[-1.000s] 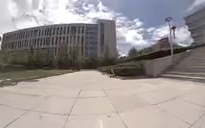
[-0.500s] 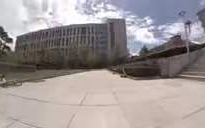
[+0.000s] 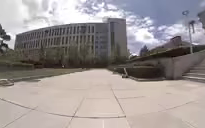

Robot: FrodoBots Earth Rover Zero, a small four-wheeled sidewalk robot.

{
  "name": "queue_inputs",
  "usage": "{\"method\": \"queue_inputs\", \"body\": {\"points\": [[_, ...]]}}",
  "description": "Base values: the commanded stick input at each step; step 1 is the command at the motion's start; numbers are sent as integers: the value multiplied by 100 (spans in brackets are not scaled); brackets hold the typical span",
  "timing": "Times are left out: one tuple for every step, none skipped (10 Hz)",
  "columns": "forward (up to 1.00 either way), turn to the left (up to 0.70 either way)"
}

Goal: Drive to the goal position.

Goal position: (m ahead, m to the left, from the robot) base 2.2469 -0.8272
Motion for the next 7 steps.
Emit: {"method": "queue_inputs", "body": {"points": [[100,5],[100,5],[100,5],[100,5],[100,5],[100,5],[100,5]]}}
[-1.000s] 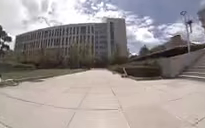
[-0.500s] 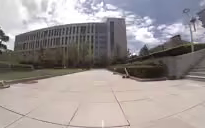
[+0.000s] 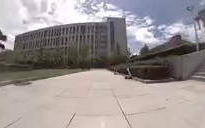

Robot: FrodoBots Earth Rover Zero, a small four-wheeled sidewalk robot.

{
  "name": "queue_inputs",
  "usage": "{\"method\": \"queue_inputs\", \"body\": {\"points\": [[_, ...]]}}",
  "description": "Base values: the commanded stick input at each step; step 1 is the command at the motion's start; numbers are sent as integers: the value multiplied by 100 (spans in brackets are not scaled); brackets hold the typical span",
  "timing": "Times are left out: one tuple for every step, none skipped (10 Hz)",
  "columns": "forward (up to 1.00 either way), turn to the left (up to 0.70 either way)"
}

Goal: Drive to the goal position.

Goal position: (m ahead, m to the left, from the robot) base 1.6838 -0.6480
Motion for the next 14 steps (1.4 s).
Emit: {"method": "queue_inputs", "body": {"points": [[100,5],[100,5],[100,5],[100,5],[100,5],[100,5],[100,5],[100,5],[100,5],[100,5],[100,5],[100,5],[100,5],[100,5]]}}
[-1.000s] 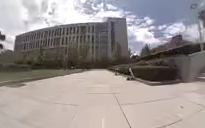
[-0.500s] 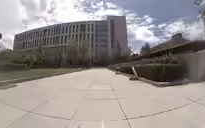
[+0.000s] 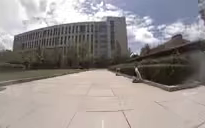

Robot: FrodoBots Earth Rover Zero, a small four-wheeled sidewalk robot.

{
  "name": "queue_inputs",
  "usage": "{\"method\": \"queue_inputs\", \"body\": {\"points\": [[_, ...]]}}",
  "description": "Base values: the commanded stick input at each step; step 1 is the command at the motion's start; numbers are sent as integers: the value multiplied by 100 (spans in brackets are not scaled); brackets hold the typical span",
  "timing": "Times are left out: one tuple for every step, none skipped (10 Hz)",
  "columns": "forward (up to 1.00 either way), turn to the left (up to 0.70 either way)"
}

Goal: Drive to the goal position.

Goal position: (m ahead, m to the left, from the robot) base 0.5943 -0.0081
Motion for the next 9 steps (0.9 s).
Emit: {"method": "queue_inputs", "body": {"points": [[100,5],[100,5],[100,5],[100,5],[100,5],[100,5],[100,5],[100,5],[100,5]]}}
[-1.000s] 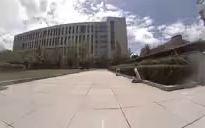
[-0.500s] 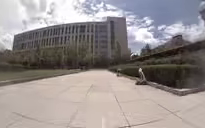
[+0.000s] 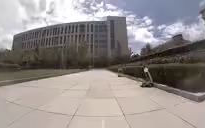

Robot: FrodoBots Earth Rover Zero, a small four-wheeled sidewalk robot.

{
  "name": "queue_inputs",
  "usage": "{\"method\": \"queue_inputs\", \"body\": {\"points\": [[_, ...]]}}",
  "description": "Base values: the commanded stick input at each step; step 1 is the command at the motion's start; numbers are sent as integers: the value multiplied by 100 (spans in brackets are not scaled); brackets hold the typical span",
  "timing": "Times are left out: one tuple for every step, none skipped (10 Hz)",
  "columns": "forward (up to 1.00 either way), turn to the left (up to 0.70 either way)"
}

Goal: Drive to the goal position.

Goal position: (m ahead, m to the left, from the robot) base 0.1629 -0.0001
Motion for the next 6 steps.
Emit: {"method": "queue_inputs", "body": {"points": [[100,5],[100,5],[100,5],[100,5],[100,5],[100,5]]}}
